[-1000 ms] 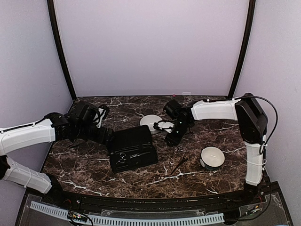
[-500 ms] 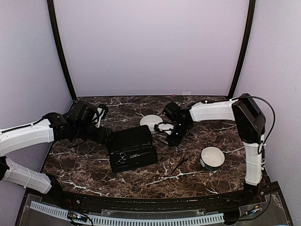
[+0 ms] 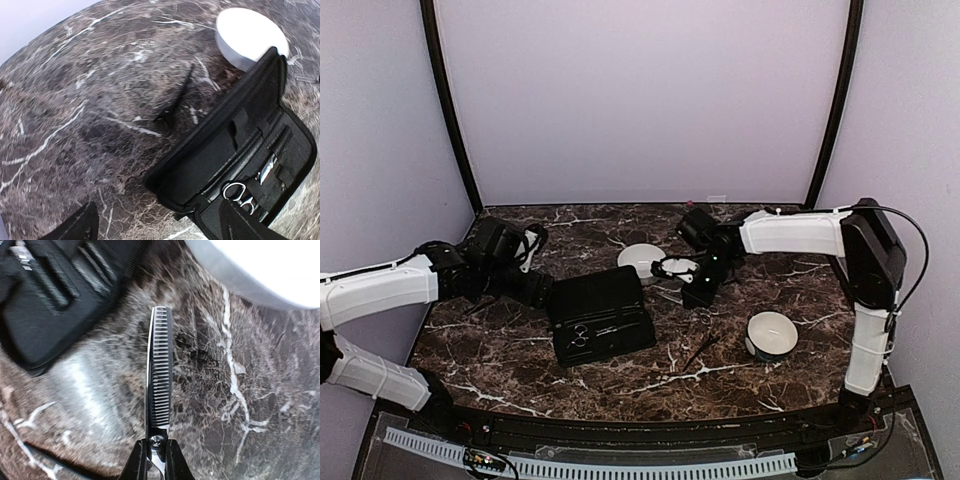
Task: Sort the hair-cutting tools
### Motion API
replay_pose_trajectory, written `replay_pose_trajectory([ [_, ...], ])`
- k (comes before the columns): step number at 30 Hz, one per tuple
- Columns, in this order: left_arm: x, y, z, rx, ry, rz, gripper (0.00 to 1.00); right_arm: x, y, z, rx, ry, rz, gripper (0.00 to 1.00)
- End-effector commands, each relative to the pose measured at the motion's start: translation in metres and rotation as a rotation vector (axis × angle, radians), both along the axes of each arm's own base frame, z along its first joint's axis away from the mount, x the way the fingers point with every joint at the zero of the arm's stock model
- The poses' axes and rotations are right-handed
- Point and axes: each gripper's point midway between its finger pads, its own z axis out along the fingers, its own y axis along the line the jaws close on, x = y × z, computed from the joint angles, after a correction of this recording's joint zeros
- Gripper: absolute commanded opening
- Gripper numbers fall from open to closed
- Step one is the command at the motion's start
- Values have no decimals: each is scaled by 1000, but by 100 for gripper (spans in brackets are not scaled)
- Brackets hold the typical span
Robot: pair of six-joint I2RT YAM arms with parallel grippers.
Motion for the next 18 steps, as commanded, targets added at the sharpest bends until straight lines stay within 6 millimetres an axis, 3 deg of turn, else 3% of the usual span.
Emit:
replay_pose_trajectory([
  [1,8,-32,11,46,-52,-259,81,-17,4,37,91,-18,109,0],
  [5,15,-50,-7,155,-32,-442,60,-25,-1,40,89,-21,138,0],
  [10,39,-59,-17,227,3,-439,53,-35,-4,52,119,-24,170,0],
  [16,56,-54,-41,364,28,-449,43,-48,-3,60,141,-22,212,0],
  [18,57,-57,-47,358,30,-462,32,-54,-3,61,144,-27,239,0],
])
